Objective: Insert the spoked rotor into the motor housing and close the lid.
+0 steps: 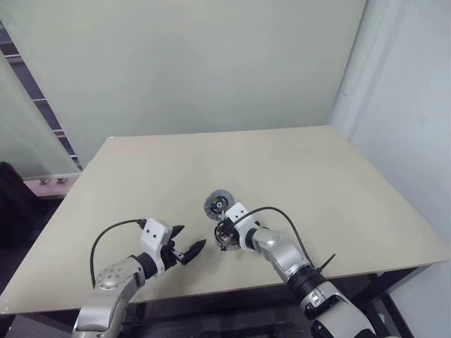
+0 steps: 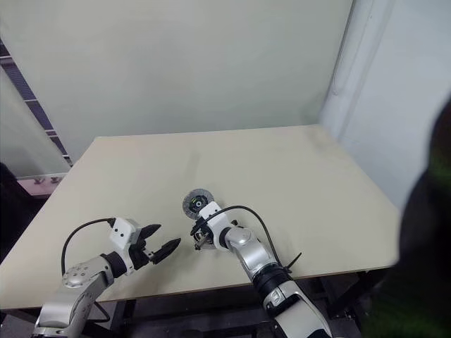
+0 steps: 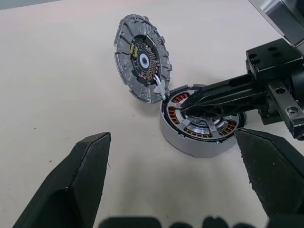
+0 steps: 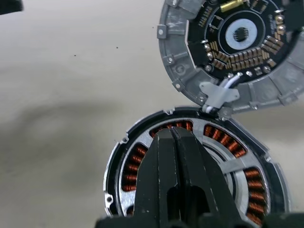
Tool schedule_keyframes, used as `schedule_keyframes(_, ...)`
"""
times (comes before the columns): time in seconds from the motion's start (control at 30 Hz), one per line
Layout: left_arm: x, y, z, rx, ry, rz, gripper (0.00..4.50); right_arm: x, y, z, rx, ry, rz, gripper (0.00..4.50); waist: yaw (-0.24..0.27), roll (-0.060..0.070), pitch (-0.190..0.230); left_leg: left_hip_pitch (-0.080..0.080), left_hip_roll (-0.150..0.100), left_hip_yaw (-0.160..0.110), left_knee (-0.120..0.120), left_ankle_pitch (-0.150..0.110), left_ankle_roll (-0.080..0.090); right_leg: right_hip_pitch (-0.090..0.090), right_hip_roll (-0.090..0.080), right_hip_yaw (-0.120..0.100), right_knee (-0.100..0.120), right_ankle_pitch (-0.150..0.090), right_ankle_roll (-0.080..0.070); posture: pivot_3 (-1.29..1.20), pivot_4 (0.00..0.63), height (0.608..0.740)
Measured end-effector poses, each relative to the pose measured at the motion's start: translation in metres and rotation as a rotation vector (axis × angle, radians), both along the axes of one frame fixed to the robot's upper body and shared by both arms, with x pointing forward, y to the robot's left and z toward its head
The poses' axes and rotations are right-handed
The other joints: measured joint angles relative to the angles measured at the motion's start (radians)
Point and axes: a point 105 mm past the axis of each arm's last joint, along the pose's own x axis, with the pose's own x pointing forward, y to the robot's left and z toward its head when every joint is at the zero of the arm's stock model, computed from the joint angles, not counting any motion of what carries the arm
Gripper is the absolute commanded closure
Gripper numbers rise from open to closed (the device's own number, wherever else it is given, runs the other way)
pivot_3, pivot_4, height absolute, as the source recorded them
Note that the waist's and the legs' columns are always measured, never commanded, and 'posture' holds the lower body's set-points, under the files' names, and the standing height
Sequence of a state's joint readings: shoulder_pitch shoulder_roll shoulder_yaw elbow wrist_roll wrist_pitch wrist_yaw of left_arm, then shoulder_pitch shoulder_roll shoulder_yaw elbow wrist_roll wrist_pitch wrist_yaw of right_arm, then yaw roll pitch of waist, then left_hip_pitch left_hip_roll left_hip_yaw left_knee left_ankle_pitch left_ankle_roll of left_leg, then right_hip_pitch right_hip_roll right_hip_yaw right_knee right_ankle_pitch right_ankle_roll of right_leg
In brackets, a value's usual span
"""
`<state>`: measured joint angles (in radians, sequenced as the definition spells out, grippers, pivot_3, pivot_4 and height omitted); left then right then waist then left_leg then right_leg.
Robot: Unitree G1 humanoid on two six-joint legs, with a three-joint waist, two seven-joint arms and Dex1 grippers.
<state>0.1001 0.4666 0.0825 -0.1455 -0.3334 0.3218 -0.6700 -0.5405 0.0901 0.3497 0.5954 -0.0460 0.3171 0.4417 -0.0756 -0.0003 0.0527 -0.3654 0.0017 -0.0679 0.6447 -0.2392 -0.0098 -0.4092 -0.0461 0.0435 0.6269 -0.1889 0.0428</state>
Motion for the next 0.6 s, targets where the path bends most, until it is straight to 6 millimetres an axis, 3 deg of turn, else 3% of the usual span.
schedule_keyframes(0.1,0.0,0.0,0.0,0.0,0.001,0.0,0.0,0.006,-0.013,0.007,-0.007,-0.008,-0.018,3.88,0.0,0.0,0.0,0.0,0.0,0.001,0.0,0.0,0.0,0.0,-0.001,0.0,0.0,0.0,0.0,0.0,0.0,0.74)
schedule_keyframes(0.2,0.001,-0.001,0.001,-0.001,-0.004,-0.004,0.0,0.009,-0.024,0.017,-0.034,-0.029,0.008,2.94,0.0,0.0,0.0,0.0,0.0,0.0,0.0,0.0,0.0,0.0,-0.001,0.0,0.0,0.0,0.0,0.0,0.0,0.74)
schedule_keyframes(0.47,0.006,-0.008,0.005,-0.006,-0.017,-0.033,0.0,0.006,-0.05,0.037,-0.215,-0.073,0.15,0.02,0.0,0.0,0.0,0.0,0.0,0.0,-0.002,0.0,0.0,-0.001,-0.001,0.0,0.0,0.0,0.0,0.0,0.0,0.74)
schedule_keyframes(0.6,0.008,-0.009,0.002,-0.009,-0.006,-0.037,0.0,-0.003,-0.056,0.038,-0.331,-0.076,0.259,0.02,0.0,-0.001,0.0,0.0,0.0,0.001,-0.002,0.0,0.0,-0.001,-0.001,-0.001,-0.001,0.0,0.0,0.0,0.0,0.74)
